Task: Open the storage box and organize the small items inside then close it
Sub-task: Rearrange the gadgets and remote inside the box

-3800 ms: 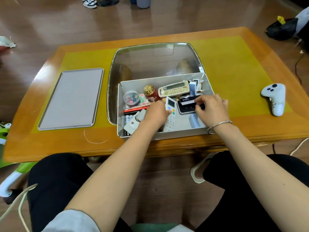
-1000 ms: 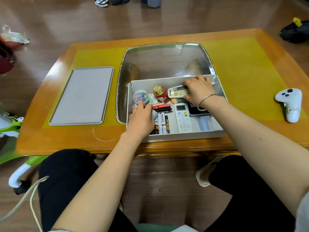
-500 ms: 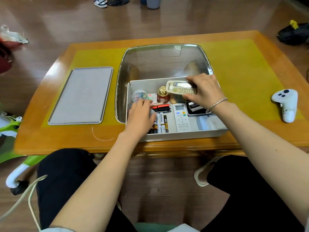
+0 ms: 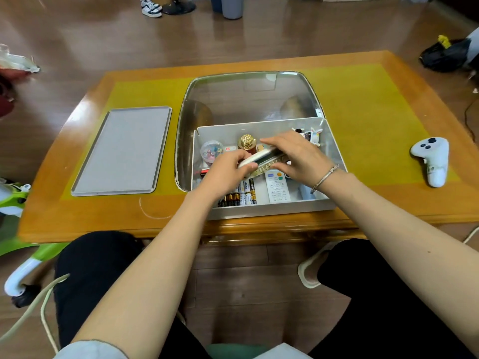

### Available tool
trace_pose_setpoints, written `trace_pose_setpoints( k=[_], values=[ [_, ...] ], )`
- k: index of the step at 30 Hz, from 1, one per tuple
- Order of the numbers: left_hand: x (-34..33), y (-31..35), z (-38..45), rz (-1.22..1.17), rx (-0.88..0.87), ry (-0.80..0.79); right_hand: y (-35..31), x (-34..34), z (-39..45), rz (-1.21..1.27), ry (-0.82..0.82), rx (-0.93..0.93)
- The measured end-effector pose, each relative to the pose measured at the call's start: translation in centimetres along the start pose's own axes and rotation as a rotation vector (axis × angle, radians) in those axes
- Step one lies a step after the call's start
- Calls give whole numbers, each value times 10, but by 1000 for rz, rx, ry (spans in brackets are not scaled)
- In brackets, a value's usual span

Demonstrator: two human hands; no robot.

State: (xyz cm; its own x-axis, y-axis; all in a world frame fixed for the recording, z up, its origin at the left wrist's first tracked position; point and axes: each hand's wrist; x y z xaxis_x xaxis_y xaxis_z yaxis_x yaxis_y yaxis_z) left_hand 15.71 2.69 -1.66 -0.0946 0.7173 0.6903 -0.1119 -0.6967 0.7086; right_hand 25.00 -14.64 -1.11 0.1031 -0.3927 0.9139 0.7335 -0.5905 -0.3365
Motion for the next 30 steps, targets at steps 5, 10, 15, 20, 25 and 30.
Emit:
trace_pose_setpoints(
  k=[5,10,15,20,25,30],
  values=[
    [-10,-4,-6,24,98,16,7,-13,-3,231,-27,-411],
    [-21,-3,-11,-55,103,-15,0,-18,5,400,16,-504],
    [-27,-5,-10,-115,194,-50,-9,-20,5,451,-68,-500],
    [-29,-6,-4,12,329,-157,3,-24,-3,109,-171,-622],
    [-35,-2,4,115,378,-185,7,-28,-7,-68,-381,-658],
    [-40,1,5,203,348,-157,7,-31,-5,-133,-412,-640]
  ],
)
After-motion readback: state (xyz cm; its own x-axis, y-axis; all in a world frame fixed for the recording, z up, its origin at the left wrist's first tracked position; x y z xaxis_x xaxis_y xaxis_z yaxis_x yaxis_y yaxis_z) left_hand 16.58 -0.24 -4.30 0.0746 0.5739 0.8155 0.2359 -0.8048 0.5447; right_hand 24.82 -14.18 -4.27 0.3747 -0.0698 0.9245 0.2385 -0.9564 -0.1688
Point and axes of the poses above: each hand's wrist, its own z-axis towards the middle knuckle, its own x-axis out of the back of the hand, y = z × x, and after that the axes turned 14 degrees about -x, right-handed
